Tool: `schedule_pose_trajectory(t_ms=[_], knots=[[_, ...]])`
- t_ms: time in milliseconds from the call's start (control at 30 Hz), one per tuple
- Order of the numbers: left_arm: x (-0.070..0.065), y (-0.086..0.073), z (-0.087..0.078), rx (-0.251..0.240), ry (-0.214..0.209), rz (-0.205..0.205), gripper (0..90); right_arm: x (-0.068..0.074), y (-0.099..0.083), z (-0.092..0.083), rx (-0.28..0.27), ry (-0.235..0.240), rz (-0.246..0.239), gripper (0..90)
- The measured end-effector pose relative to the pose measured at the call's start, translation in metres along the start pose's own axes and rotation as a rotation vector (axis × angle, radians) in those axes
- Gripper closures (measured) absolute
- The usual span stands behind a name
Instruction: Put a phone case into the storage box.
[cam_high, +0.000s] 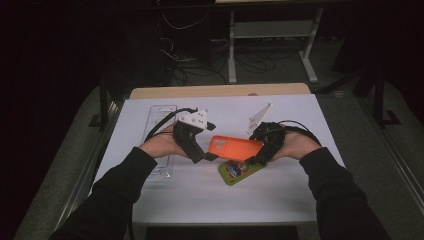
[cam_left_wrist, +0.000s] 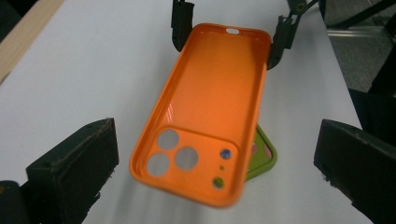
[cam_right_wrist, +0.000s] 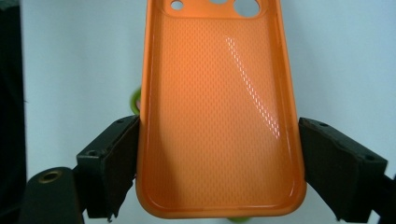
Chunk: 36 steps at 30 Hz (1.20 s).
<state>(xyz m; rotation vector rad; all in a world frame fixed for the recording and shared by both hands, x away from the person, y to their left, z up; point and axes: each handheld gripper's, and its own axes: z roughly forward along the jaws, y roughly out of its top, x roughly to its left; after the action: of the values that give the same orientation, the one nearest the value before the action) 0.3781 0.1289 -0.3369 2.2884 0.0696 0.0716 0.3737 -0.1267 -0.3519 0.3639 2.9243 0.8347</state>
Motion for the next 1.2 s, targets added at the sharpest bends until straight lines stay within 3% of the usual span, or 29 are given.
schedule_pose_trajectory(t_ms=[200,300,700,1033,1200], knots=[[0.001,-0.002,0.002,0.031,-0.033,0.007,0.0,0.009,0.017,-0.002,-0.018,0.024,-0.055,15.3],[0.001,-0.004,0.004,0.062,-0.049,0.034,0.0,0.012,0.025,-0.004,-0.021,0.033,-0.078,15.3],[-0.001,-0.010,0.012,0.132,-0.103,0.039,0.4,0.015,0.035,-0.002,-0.036,0.064,-0.104,15.3],[0.001,-0.011,0.012,0.135,-0.124,0.039,12.2,0.017,0.036,-0.003,-0.030,0.076,-0.103,15.3],[0.002,-0.012,0.011,0.127,-0.136,0.033,13.7,0.016,0.037,-0.002,-0.044,0.074,-0.119,15.3]])
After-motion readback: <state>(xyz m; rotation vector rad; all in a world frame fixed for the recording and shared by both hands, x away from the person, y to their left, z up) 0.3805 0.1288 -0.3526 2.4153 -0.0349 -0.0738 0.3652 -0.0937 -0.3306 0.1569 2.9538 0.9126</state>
